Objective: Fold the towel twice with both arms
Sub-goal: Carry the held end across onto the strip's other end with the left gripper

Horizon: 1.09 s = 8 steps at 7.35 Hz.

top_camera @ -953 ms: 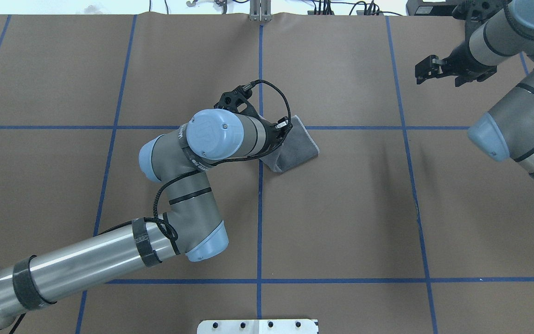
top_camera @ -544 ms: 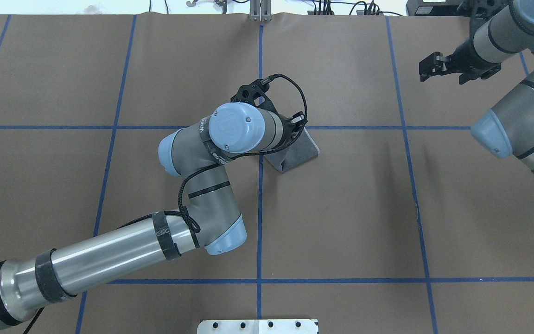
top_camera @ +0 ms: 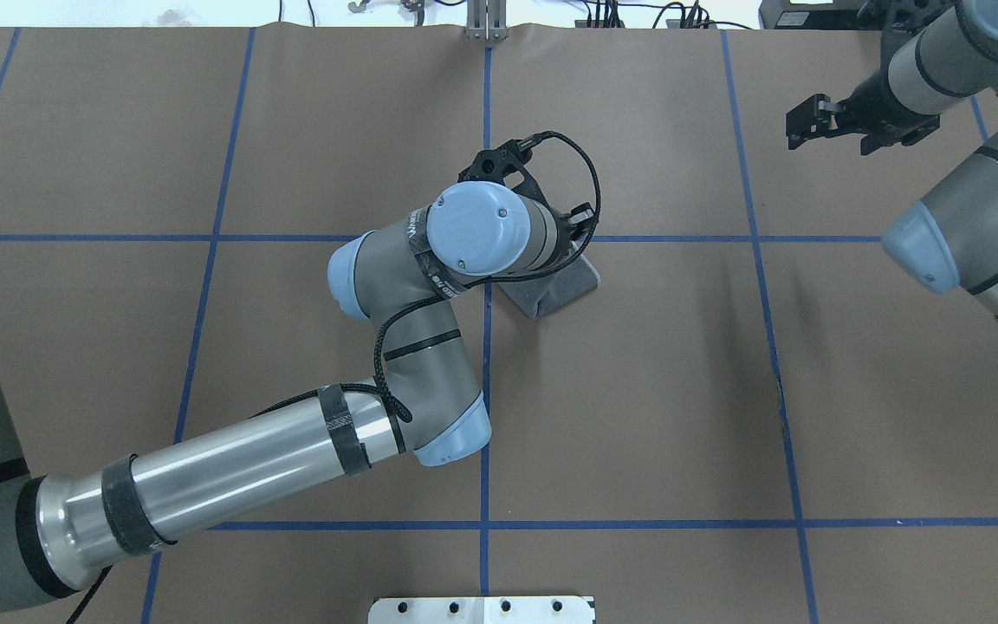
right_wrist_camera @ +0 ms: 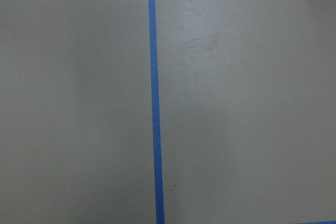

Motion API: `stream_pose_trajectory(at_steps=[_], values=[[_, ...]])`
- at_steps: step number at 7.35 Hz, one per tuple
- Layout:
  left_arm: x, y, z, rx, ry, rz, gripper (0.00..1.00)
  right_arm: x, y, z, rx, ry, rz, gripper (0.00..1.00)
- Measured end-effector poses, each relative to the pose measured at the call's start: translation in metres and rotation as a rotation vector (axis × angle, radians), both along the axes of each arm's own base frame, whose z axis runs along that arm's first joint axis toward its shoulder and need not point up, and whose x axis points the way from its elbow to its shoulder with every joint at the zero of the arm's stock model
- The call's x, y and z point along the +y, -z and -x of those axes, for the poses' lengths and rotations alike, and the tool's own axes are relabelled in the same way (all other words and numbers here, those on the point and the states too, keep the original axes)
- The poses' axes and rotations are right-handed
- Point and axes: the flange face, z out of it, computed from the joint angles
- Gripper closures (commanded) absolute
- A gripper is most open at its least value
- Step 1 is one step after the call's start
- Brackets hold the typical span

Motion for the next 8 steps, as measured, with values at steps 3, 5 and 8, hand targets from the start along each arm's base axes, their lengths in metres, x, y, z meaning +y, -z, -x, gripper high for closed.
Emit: stream_pose_trajectory(at_steps=[3,5,8], values=[[-0.009,0.006,-0.013,-0.038,0.016,-0.036,1.0,0.0,0.0,0.0,-0.001,-0.001,0.0,0.0],[-0.009,0.011,-0.017,-0.043,0.013,-0.045,1.0,0.0,0.001,0.0,-0.001,-0.001,0.0,0.0],[-0.009,0.013,-0.02,-0.068,-0.008,-0.087,1.0,0.0,0.001,0.0,-0.001,-0.001,0.0,0.0]])
